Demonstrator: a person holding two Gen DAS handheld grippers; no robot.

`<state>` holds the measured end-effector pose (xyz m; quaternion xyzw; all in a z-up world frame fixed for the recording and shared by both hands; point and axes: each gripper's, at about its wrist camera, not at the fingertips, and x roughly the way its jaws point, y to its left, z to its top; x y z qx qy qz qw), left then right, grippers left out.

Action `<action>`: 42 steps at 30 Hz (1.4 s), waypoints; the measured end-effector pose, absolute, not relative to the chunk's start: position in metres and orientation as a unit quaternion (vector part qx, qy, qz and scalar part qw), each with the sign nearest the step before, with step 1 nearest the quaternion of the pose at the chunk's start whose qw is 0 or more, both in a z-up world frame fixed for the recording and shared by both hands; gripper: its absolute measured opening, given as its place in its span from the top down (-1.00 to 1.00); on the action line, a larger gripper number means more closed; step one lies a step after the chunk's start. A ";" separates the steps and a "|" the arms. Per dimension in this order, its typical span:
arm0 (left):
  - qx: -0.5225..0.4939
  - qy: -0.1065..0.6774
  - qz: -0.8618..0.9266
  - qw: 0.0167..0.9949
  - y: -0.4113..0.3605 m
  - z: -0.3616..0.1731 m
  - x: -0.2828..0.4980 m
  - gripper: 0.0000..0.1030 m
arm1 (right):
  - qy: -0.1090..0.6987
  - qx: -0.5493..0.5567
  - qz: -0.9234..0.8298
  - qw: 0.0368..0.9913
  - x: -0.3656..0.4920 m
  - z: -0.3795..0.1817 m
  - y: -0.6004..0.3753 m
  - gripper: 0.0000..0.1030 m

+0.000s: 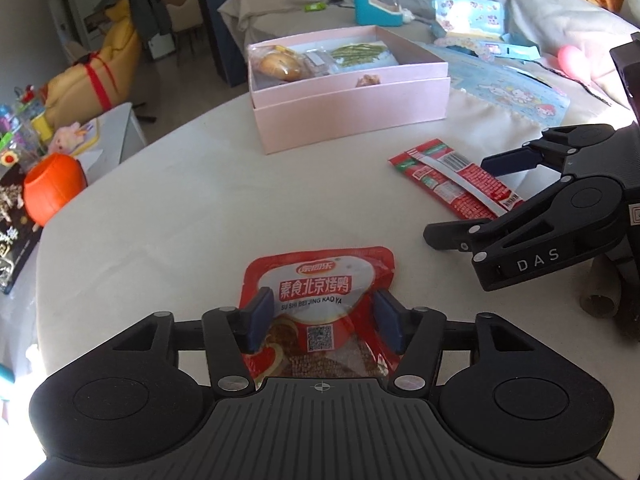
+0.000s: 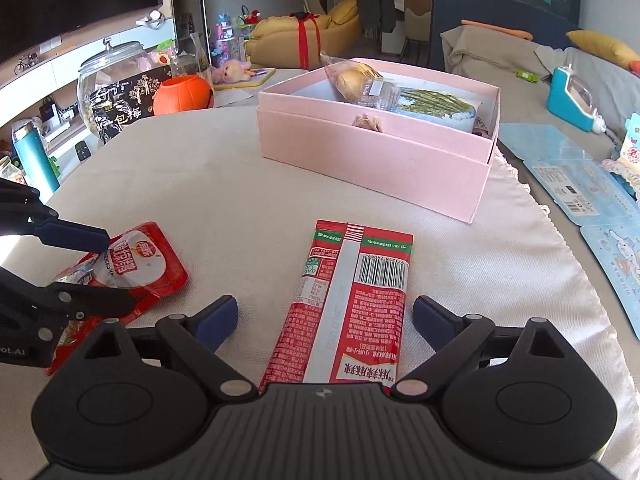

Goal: Organize snacks
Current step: 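Hold the red duck packet in the left tool while the right tool aligns over the sausage strip, then close the right tool on the red sausage strip packet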

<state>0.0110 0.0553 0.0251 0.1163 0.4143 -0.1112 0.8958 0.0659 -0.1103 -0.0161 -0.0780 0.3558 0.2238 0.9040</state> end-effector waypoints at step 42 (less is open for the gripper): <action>0.046 0.432 -0.115 0.893 0.077 0.023 0.009 -0.25 | 0.370 -0.096 0.247 0.890 0.061 0.012 -0.123 0.11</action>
